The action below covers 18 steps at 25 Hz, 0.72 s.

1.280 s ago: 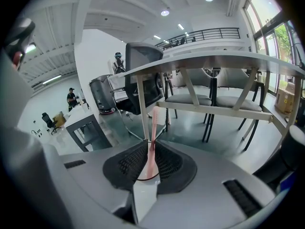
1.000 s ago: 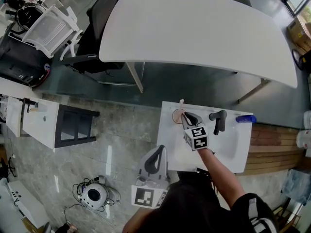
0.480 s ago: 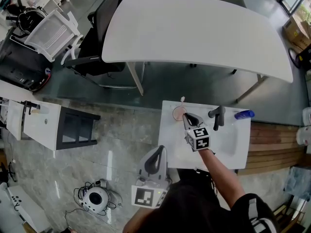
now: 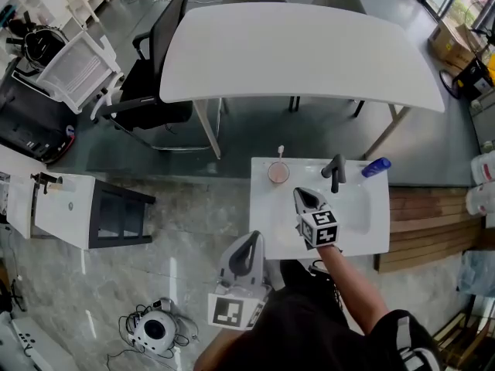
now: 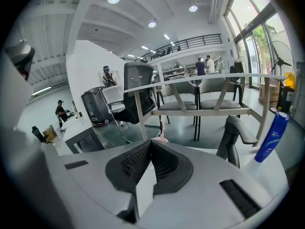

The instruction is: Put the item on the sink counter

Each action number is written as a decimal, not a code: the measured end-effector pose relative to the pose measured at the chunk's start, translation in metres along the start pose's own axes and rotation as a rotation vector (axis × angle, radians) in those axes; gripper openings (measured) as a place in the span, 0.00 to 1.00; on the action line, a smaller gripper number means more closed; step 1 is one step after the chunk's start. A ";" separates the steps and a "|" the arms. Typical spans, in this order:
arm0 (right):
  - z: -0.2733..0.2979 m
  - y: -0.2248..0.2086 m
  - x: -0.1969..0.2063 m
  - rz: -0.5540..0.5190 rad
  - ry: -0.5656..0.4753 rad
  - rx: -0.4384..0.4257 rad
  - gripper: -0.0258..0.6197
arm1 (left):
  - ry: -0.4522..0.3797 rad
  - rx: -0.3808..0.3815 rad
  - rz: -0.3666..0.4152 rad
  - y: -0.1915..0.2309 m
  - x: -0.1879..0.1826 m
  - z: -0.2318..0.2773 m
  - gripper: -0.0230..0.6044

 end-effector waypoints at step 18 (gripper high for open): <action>-0.178 0.037 0.030 0.157 -0.162 0.172 0.05 | -0.014 0.258 0.005 -0.057 0.006 -0.082 0.06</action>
Point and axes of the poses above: the fingertips, and each gripper's own axes: z forward along the fingers, y to its left, x out of its underside, the point moved 1 cm from there along -z, backward along the fingers, and after that the axes turned 2 degrees about x, right-handed, at the moved point
